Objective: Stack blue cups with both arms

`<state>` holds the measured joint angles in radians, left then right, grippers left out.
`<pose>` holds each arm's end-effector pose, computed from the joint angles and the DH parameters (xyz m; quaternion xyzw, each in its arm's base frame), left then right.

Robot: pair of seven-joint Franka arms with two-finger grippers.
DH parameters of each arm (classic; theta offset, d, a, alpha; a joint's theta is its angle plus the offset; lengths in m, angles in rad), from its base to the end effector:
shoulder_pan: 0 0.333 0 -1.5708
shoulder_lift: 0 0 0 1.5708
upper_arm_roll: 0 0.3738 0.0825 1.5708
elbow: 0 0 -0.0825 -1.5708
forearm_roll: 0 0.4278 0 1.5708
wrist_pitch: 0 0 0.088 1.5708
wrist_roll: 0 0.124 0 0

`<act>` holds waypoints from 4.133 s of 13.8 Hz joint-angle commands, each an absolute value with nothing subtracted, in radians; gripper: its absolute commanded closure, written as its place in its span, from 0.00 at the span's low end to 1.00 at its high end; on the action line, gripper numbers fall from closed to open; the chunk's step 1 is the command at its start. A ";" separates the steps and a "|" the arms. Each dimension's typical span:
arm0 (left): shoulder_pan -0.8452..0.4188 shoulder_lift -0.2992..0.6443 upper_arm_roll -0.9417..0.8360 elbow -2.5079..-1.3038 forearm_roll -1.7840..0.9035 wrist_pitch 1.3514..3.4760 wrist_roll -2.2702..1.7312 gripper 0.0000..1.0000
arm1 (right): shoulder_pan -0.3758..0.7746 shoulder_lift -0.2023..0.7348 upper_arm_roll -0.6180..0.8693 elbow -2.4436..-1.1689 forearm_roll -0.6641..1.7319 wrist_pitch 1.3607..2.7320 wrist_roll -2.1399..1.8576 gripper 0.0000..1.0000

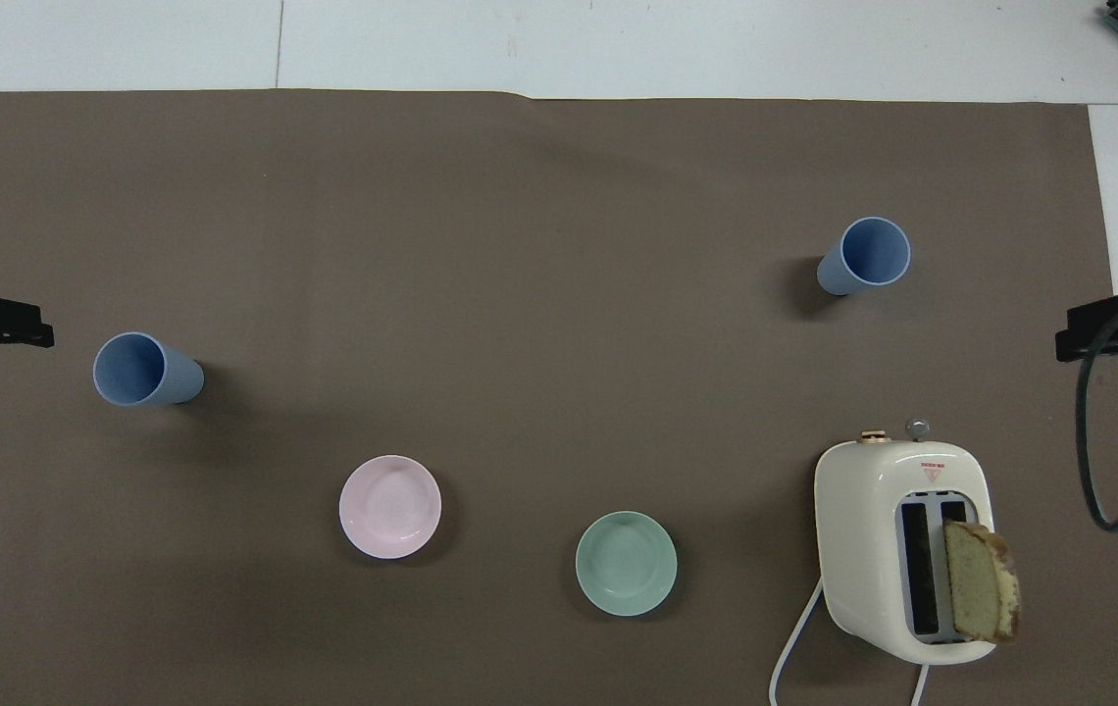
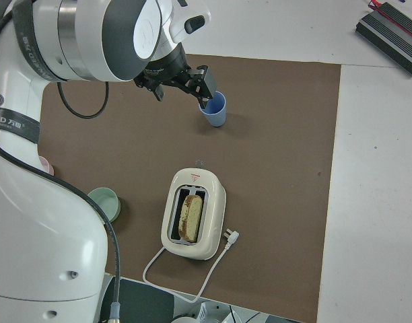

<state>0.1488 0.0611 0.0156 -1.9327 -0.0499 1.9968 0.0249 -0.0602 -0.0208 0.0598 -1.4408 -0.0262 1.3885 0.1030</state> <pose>0.6099 0.0971 0.4770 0.9966 0.0799 0.0036 0.0220 0.5693 -0.0034 0.7276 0.9983 -0.0539 -0.0151 0.0143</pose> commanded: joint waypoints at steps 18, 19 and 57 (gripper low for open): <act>0.114 0.067 -0.002 -2.099 -0.038 2.172 -0.029 1.00 | -0.072 -0.038 0.067 -1.454 -0.017 1.390 0.120 0.00; 0.114 0.071 -0.002 -2.074 -0.038 2.161 -0.032 1.00 | -0.072 -0.038 0.069 -1.454 -0.017 1.390 0.120 0.00; -0.578 0.376 -0.028 -1.697 -0.060 2.152 -0.930 1.00 | -0.074 -0.038 0.066 -1.454 -0.017 1.390 0.120 0.00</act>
<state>-0.5462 0.3426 -0.0447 -1.7134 -0.0543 2.1247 -0.9023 -0.0600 -0.0210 0.0596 -1.4408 -0.0262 1.3885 0.1030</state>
